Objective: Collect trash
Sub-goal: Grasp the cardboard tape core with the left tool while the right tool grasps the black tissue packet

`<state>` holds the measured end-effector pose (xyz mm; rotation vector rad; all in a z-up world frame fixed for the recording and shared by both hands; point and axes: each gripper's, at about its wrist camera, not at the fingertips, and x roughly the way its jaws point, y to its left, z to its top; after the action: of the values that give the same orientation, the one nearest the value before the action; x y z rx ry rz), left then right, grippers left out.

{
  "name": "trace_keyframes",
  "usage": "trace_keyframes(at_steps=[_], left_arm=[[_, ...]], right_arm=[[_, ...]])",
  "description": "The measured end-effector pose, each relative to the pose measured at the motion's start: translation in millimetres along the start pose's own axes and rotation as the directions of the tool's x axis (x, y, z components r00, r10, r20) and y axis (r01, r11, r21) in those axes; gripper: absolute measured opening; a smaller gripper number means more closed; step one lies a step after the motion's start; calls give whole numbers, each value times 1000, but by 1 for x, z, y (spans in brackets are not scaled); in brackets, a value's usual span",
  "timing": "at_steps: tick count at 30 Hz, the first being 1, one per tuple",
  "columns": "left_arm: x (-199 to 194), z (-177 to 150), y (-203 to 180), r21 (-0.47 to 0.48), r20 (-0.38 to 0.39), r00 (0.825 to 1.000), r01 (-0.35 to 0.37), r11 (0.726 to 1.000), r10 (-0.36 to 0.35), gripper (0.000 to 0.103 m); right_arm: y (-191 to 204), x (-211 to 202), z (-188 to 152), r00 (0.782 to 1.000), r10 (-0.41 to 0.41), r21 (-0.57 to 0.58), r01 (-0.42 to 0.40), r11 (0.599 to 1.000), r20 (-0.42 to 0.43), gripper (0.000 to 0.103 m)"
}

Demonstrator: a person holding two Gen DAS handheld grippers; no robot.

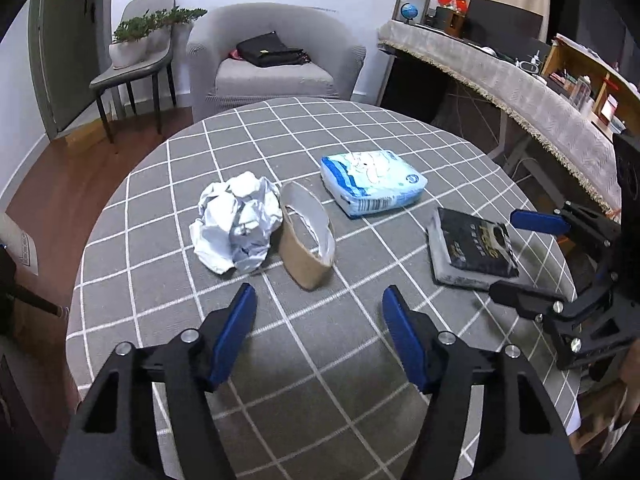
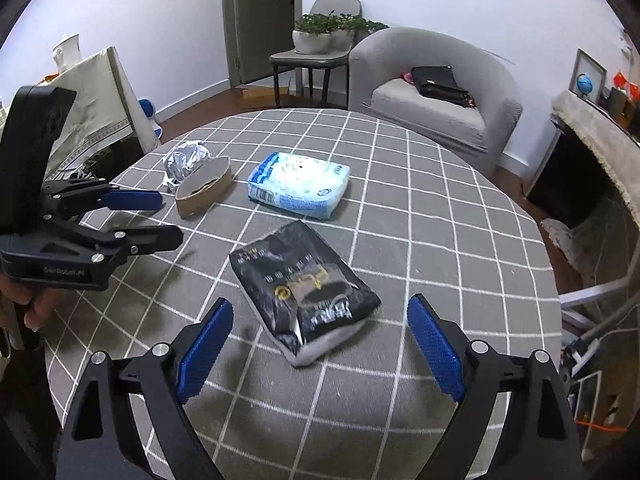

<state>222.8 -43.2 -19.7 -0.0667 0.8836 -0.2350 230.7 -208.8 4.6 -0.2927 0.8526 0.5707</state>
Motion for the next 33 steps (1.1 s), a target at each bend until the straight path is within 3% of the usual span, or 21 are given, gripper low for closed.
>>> trace_keyframes(at_steps=[9, 17, 19, 24, 33], left_arm=[[13, 16, -2, -15, -11, 1000, -10, 1000, 10, 61], [23, 30, -1, 3, -6, 999, -47, 999, 47, 53], [25, 32, -2, 1, -1, 998, -56, 998, 56, 51], [26, 34, 0, -6, 2, 999, -49, 999, 49, 34], [20, 30, 12, -56, 14, 1000, 10, 998, -9, 29]], right_arm=[[-1, 17, 6, 999, 14, -77, -18, 997, -46, 80], [5, 27, 16, 998, 39, -133, -46, 990, -58, 78], [5, 27, 16, 997, 49, -135, -56, 989, -53, 78], [1, 26, 13, 994, 99, -107, -103, 989, -44, 69], [5, 26, 15, 995, 91, -68, -93, 993, -34, 57]])
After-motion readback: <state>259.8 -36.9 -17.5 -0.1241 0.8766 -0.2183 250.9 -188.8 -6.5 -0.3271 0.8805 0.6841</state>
